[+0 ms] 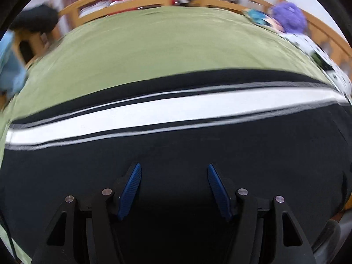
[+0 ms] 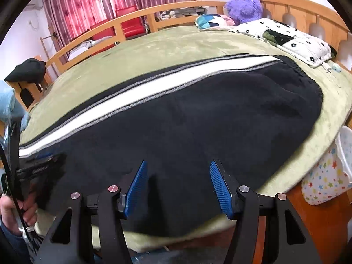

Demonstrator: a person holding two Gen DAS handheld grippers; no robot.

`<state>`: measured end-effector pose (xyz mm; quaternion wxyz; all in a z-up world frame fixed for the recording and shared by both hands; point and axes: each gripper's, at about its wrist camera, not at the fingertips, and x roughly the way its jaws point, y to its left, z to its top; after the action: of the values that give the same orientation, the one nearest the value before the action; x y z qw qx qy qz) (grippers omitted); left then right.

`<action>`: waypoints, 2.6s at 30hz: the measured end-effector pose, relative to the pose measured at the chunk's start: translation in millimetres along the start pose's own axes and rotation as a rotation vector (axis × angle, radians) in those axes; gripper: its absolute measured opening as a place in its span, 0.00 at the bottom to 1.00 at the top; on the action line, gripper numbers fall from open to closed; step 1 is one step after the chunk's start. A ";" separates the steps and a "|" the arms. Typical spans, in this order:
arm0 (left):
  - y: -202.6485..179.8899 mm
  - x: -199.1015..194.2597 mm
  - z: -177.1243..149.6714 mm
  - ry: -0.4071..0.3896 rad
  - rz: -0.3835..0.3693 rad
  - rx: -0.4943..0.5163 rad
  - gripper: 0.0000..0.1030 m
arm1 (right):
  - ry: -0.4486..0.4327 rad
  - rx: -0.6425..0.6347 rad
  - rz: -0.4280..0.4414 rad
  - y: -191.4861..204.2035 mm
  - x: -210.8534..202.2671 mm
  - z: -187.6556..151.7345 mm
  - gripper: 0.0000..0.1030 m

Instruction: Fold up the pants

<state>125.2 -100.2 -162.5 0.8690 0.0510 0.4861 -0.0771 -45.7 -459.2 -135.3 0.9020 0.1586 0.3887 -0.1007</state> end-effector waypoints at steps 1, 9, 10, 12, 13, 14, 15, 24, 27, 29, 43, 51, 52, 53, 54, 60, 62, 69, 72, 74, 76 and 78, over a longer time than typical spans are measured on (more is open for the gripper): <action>19.2 -0.9 0.4 0.000 0.029 -0.014 0.60 | 0.002 -0.004 0.002 4.7 2.9 0.9 0.58; 192.5 6.3 19.8 -0.014 0.216 -0.168 0.61 | 0.026 -0.015 -0.083 21.1 29.3 10.2 0.67; 211.9 7.3 20.9 -0.024 0.203 -0.191 0.61 | 0.020 -0.001 -0.082 21.3 27.6 12.4 0.67; 225.7 14.5 25.3 -0.027 0.082 -0.205 0.58 | 0.029 0.005 -0.096 26.0 26.9 15.4 0.67; 226.6 17.7 29.0 -0.032 0.062 -0.193 0.56 | 0.030 0.001 -0.102 28.5 27.0 16.0 0.67; 228.9 15.3 29.0 -0.051 0.088 -0.163 0.49 | 0.029 -0.007 -0.115 32.8 27.2 16.3 0.67; 228.9 13.9 30.1 -0.060 0.094 -0.152 0.46 | 0.031 -0.013 -0.124 34.0 28.9 17.6 0.68; 269.9 -35.1 -1.3 -0.111 0.142 -0.284 0.57 | 0.012 -0.074 -0.082 65.7 16.1 15.2 0.68; 283.6 -52.4 -32.8 -0.093 0.087 -0.357 0.58 | -0.005 -0.085 -0.061 76.3 11.8 11.3 0.68; 286.0 -64.4 -54.6 -0.088 0.057 -0.400 0.59 | -0.010 -0.083 -0.028 82.2 10.7 6.1 0.68; 287.5 -45.8 -118.8 -0.127 -0.065 -0.612 0.65 | 0.039 -0.214 0.017 105.1 9.5 -32.1 0.68; 295.7 -42.5 -96.9 -0.155 -0.103 -0.709 0.29 | -0.002 -0.189 -0.033 81.5 -39.6 -39.9 0.68; 290.6 -54.2 -90.6 -0.186 -0.103 -0.688 0.27 | -0.005 -0.171 -0.039 75.3 -42.5 -38.8 0.68; 286.9 -62.7 -86.4 -0.204 -0.100 -0.670 0.25 | -0.011 -0.146 -0.041 67.3 -46.6 -38.1 0.68; 279.7 -75.9 -78.6 -0.236 -0.103 -0.641 0.24 | -0.018 -0.130 -0.046 61.0 -48.9 -36.9 0.68; 195.7 -155.0 -13.5 -0.399 -0.191 -0.474 0.23 | -0.084 -0.056 -0.082 26.0 -62.8 -23.2 0.68; 151.9 -172.2 7.2 -0.426 -0.225 -0.410 0.22 | -0.094 -0.052 -0.090 15.3 -67.7 -18.5 0.68; -4.5 -167.8 55.3 -0.405 -0.323 -0.210 0.21 | -0.131 -0.077 -0.143 -29.1 -90.0 -19.7 0.68; -78.6 -148.2 59.4 -0.342 -0.465 -0.151 0.03 | -0.129 -0.055 -0.156 -54.5 -102.0 -31.8 0.68; -139.3 -126.2 58.3 -0.284 -0.442 -0.067 0.03 | -0.096 -0.012 -0.122 -71.7 -104.5 -38.7 0.68; -176.2 -104.0 48.5 -0.223 -0.486 -0.006 0.04 | -0.067 0.053 -0.096 -94.9 -104.2 -46.0 0.68; -202.1 -78.4 32.5 -0.103 -0.507 0.034 0.04 | -0.044 0.085 -0.104 -111.4 -101.5 -51.9 0.68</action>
<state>74.9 -297.5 -81.4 0.8446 -0.0617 0.4371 -0.3030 -183.2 -537.9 -117.6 0.8964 0.1739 0.3718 -0.1674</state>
